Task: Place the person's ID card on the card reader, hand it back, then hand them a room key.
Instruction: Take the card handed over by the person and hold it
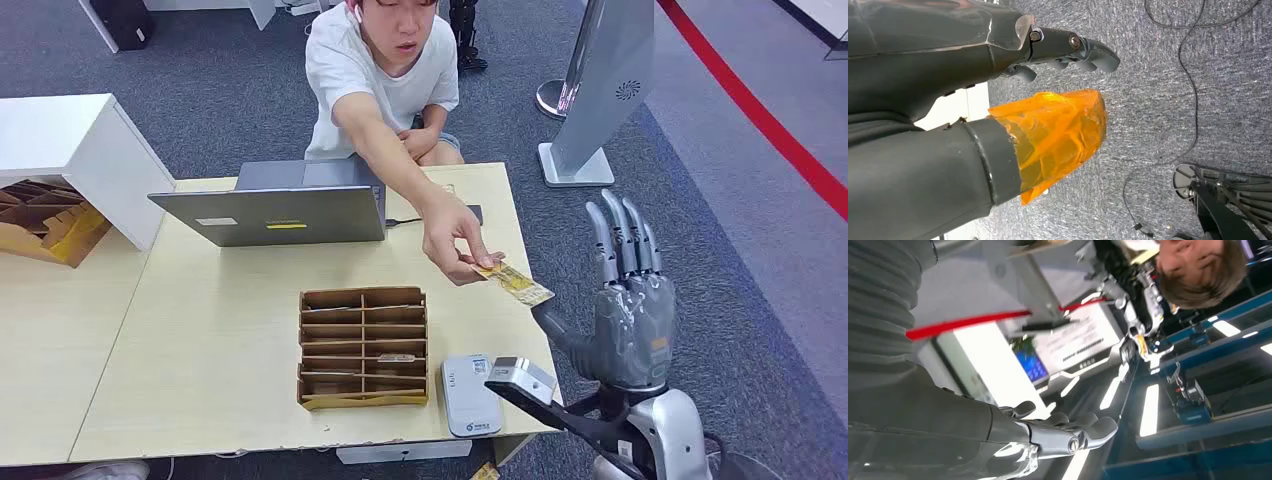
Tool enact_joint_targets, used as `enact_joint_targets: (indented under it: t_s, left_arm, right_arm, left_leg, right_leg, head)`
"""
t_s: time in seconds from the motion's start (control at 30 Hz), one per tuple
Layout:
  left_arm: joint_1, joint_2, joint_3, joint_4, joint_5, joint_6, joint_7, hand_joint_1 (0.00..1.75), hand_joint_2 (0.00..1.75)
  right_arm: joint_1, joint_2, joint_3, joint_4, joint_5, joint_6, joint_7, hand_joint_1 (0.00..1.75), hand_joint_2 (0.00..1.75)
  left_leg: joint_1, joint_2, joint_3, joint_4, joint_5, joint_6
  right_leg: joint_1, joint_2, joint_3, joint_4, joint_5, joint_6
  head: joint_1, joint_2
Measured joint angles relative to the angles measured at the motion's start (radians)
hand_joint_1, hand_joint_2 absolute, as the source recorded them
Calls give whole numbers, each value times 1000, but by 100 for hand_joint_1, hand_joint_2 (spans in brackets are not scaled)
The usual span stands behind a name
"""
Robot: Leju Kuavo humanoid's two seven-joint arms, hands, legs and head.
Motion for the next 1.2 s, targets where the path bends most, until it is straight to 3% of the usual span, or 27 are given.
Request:
enact_joint_targets:
  t_s: [0.3,1.2]
  left_arm:
    - [-2,0,0,0,-5,2,0,0,0]
    - [-2,0,0,0,-6,4,0,0,0]
  right_arm:
    - [-63,-26,38,72,99,8,70,0,175]
    - [-82,-39,58,111,107,12,90,0,175]
  left_leg:
    - [0,0,0,0,0,0]
    - [0,0,0,0,0,0]
  right_leg:
    - [0,0,0,0,0,0]
    - [0,0,0,0,0,0]
  head:
    - [0,0]
    - [0,0]
